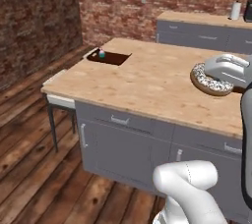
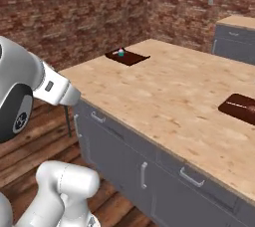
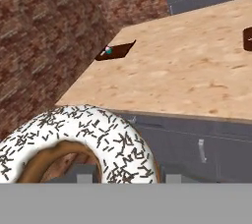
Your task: Take the donut and cupcake from the fridge and place them on the empty tray on the dining counter.
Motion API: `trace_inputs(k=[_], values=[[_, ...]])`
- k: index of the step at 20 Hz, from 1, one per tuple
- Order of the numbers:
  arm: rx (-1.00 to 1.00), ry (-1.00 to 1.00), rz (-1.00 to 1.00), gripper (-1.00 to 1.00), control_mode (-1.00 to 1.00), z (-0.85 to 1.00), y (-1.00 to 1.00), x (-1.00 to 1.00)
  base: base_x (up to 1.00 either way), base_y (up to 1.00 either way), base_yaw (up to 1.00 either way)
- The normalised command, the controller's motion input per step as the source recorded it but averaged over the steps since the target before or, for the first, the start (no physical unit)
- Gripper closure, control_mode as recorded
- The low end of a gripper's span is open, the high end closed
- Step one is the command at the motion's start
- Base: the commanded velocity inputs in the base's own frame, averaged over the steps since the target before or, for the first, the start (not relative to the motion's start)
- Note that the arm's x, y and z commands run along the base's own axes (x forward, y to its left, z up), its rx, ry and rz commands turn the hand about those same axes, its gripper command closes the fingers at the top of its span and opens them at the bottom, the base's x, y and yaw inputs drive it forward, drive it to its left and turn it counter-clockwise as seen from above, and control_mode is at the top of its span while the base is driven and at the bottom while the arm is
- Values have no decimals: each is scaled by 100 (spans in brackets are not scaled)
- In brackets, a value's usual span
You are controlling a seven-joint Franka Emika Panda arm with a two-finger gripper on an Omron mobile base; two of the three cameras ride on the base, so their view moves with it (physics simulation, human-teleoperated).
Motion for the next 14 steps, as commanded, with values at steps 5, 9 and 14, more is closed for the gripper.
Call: trace_inputs(k=[5, 9, 14], values=[[0, 0, 0, 100, 100, 0, 0, 0, 100, 100, -19], [0, 0, 0, 100, 100, 0, 0, 0, 100, 100, -19], [0, 0, 0, 100, 100, 0, 0, 0, 100, 100, -18]])
